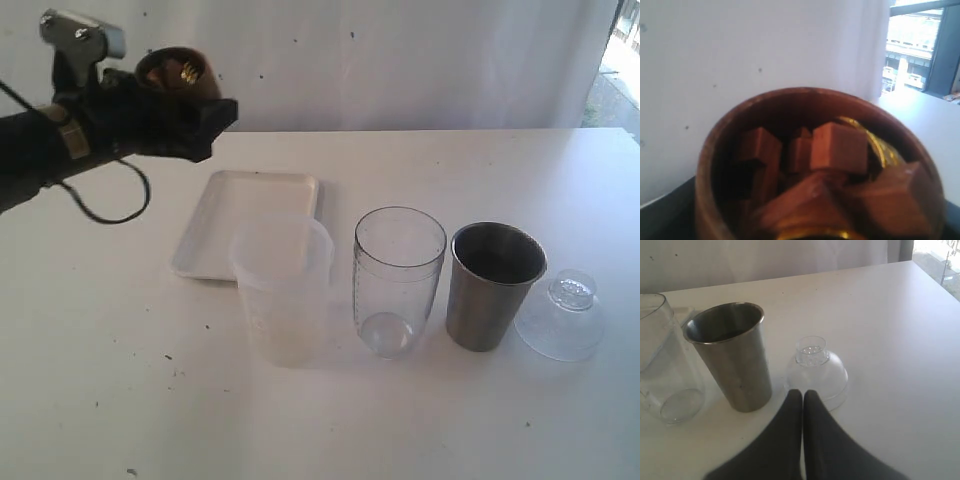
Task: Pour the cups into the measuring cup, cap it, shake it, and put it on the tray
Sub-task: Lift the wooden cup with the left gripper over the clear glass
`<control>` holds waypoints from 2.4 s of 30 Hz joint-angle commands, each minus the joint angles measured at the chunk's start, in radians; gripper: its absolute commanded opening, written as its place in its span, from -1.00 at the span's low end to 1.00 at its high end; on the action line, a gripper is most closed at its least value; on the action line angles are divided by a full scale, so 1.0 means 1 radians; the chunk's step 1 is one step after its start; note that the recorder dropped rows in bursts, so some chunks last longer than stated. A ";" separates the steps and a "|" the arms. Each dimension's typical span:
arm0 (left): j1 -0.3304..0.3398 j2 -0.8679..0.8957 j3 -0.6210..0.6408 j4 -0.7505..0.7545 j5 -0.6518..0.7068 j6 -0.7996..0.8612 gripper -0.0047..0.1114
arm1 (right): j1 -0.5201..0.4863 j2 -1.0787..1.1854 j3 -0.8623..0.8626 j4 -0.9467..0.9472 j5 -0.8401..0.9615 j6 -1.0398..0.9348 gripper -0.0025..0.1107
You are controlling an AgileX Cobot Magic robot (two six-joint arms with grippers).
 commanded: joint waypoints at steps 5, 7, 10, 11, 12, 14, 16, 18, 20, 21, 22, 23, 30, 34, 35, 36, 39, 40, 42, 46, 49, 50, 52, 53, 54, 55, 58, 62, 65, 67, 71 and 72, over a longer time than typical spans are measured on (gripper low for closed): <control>-0.179 0.115 -0.277 0.089 0.133 0.007 -0.92 | 0.002 -0.006 0.005 -0.006 -0.007 -0.007 -0.96; -0.209 0.149 -0.325 0.104 0.138 0.042 -0.92 | 0.002 -0.006 0.005 -0.006 -0.007 -0.007 -0.96; -0.248 0.202 -0.373 0.104 0.160 0.135 -0.92 | 0.002 -0.006 0.005 -0.006 -0.007 -0.007 -0.96; -0.263 0.221 -0.389 0.104 0.172 0.173 -0.92 | 0.002 -0.006 0.005 -0.006 -0.007 -0.004 -0.96; -0.272 0.233 -0.398 0.104 0.186 0.196 -0.92 | 0.002 -0.006 0.005 -0.006 -0.007 -0.001 -0.96; -0.290 0.259 -0.415 0.106 0.195 0.246 -0.92 | 0.002 -0.006 0.005 -0.006 -0.007 0.004 -0.96; -0.302 0.278 -0.422 0.106 0.197 0.294 -0.92 | 0.002 -0.006 0.005 -0.006 -0.007 0.007 -0.96; -0.311 0.291 -0.432 0.106 0.197 0.351 -0.92 | 0.002 -0.006 0.005 -0.006 -0.007 0.007 -0.96; -0.319 0.296 -0.433 0.106 0.201 0.416 -0.92 | 0.002 -0.006 0.005 -0.006 -0.007 0.007 -0.96; -0.321 0.296 -0.433 0.106 0.201 0.449 -0.92 | 0.002 -0.006 0.005 -0.006 -0.007 0.007 -0.96; -0.321 0.296 -0.433 0.106 0.201 0.481 -0.92 | 0.002 -0.006 0.005 -0.006 -0.007 0.007 -0.96; -0.321 0.296 -0.433 0.106 0.201 0.523 -0.92 | 0.002 -0.006 0.005 -0.006 -0.007 0.007 -0.96; -0.321 0.294 -0.433 0.106 0.169 0.652 -0.92 | 0.002 -0.006 0.005 -0.006 -0.007 0.007 -0.96; -0.321 0.289 -0.433 0.106 0.139 0.744 -0.92 | 0.002 -0.006 0.005 -0.006 -0.007 0.007 -0.96; -0.321 0.289 -0.433 0.106 0.142 0.759 -0.92 | 0.002 -0.006 0.005 -0.006 -0.007 0.007 -0.96; -0.321 0.289 -0.433 0.106 0.139 0.788 -0.92 | 0.002 -0.006 0.005 -0.006 -0.007 0.007 -0.96; -0.330 0.289 -0.433 0.106 0.124 0.813 -0.92 | 0.002 -0.006 0.005 -0.006 -0.007 0.007 -0.96; -0.336 0.289 -0.433 0.106 0.121 0.829 -0.92 | 0.002 -0.006 0.005 -0.006 -0.007 0.007 -0.96; -0.352 0.289 -0.433 0.106 0.124 0.889 -0.92 | 0.002 -0.006 0.005 -0.006 -0.007 0.007 -0.96; -0.365 0.289 -0.433 0.106 0.130 0.973 -0.92 | 0.002 -0.006 0.005 -0.006 -0.007 0.007 -0.96; -0.365 0.289 -0.433 0.106 0.130 0.973 -0.92 | 0.002 -0.006 0.005 -0.004 -0.007 0.008 -0.96; -0.365 0.289 -0.433 0.106 0.130 0.973 -0.92 | 0.002 -0.006 0.005 -0.004 -0.007 0.008 -0.96; -0.365 0.289 -0.433 0.106 0.130 0.998 -0.92 | 0.002 -0.006 0.005 -0.004 -0.007 0.008 -0.96; -0.365 0.289 -0.433 0.106 0.130 1.012 -0.92 | 0.002 -0.006 0.005 -0.004 -0.007 0.008 -0.96; -0.365 0.289 -0.433 0.106 0.130 1.032 -0.92 | 0.002 -0.006 0.005 -0.004 -0.007 0.008 -0.96; -0.365 0.289 -0.433 0.106 0.130 1.053 -0.92 | 0.002 -0.006 0.005 -0.004 -0.007 0.008 -0.96; -0.365 0.289 -0.433 0.110 0.130 1.105 -0.92 | 0.002 -0.006 0.005 -0.004 -0.007 0.008 -0.96; -0.365 0.289 -0.433 0.110 0.128 1.171 -0.92 | 0.002 -0.006 0.005 -0.004 -0.007 0.008 -0.96; -0.365 0.289 -0.433 0.110 0.126 1.209 -0.92 | 0.002 -0.006 0.005 -0.006 -0.007 0.008 -0.96; -0.365 0.289 -0.433 0.110 0.122 1.235 -0.92 | 0.002 -0.006 0.005 -0.006 -0.007 0.008 -0.96; -0.365 0.289 -0.433 0.110 0.122 1.238 -0.92 | 0.002 -0.006 0.005 -0.005 -0.007 0.008 -0.96; -0.365 0.289 -0.433 0.110 0.122 1.238 -0.92 | 0.002 -0.006 0.005 -0.005 -0.007 0.008 -0.96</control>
